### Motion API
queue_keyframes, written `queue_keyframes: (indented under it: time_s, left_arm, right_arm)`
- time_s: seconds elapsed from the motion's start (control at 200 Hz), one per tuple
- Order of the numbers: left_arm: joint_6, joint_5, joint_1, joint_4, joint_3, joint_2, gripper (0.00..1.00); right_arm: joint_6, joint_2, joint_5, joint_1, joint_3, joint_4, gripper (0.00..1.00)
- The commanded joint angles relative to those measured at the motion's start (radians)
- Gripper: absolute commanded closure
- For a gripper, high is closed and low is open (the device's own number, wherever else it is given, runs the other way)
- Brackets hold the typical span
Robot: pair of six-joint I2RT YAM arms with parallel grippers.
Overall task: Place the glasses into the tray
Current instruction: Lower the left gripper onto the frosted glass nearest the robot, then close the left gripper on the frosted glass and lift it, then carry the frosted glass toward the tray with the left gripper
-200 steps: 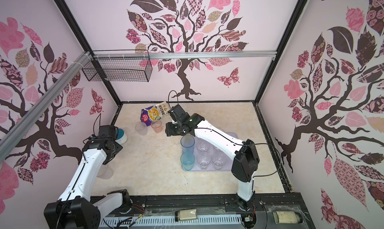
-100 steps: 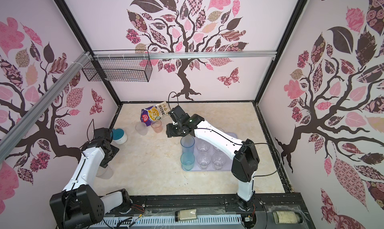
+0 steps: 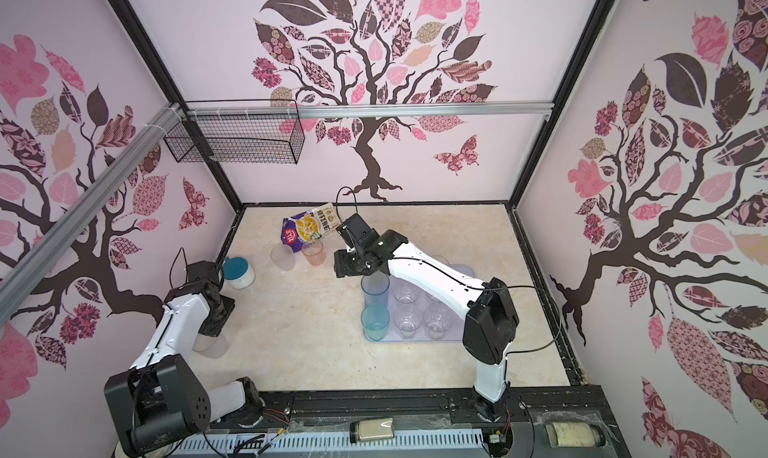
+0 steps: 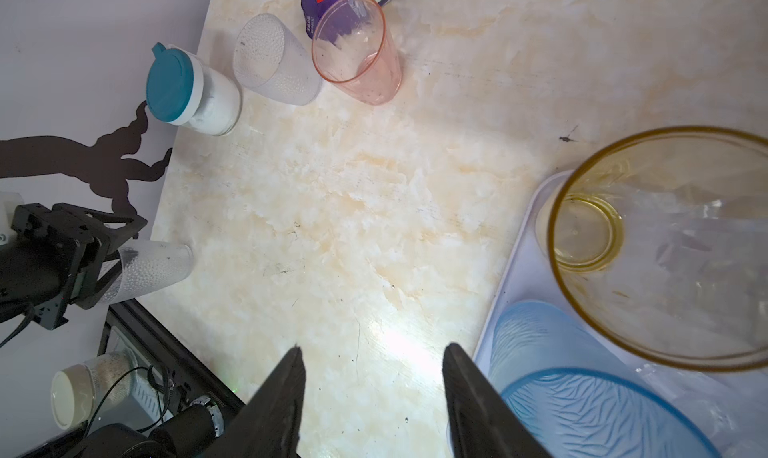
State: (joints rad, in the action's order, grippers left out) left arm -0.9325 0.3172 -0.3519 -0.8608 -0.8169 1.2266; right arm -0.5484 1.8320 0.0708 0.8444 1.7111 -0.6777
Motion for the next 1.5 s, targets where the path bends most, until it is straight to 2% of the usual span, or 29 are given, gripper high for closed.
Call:
queue_keyframes:
  time_s: [0.0,0.105,0.28,0.405,0.475,0.515,0.79,0.855,1.1,1.33,1.49]
  left_arm:
    - [-0.011,0.014,-0.006,0.048,0.027,-0.018,0.62]
    - [-0.003,0.001,-0.005,0.081,0.049,-0.007,0.71]
    - [-0.003,-0.038,-0.006,0.084,0.062,0.008,0.76]
    - [0.021,-0.084,-0.005,0.093,0.061,-0.013,0.84]
    - [0.025,-0.100,-0.006,0.102,0.062,-0.022,0.90]
    - [0.027,-0.109,-0.006,0.110,0.065,-0.025,1.00]
    - [0.012,-0.159,0.021,0.089,0.055,-0.045,1.00]
    - [0.006,-0.148,0.057,0.070,0.035,-0.050,1.00]
    - [-0.050,-0.109,0.282,0.028,-0.053,-0.090,1.00]
    - [-0.112,-0.060,0.545,0.006,-0.159,-0.036,1.00]
    - [-0.089,0.011,0.699,0.001,-0.215,0.014,1.00]
  right_arm:
    - [0.014,-0.009,-0.039,0.007,-0.001,-0.024,0.44]
    - [0.014,-0.014,-0.045,0.007,-0.014,-0.019,0.44]
    - [0.010,-0.011,-0.040,0.008,-0.014,-0.016,0.43]
    - [0.013,-0.008,-0.044,0.007,-0.012,-0.014,0.43]
    - [0.010,-0.002,-0.043,0.007,-0.007,-0.014,0.43]
    - [0.009,-0.001,-0.040,0.008,-0.005,-0.014,0.43]
    - [0.005,-0.007,-0.048,0.009,-0.011,-0.011,0.43]
    - [0.006,-0.008,-0.054,0.009,-0.011,-0.011,0.43]
    - [0.012,-0.016,-0.091,0.009,-0.007,-0.016,0.43]
    - [0.021,-0.055,-0.159,0.009,-0.020,-0.011,0.43]
    - [0.033,-0.095,-0.185,0.000,-0.039,-0.009,0.43]
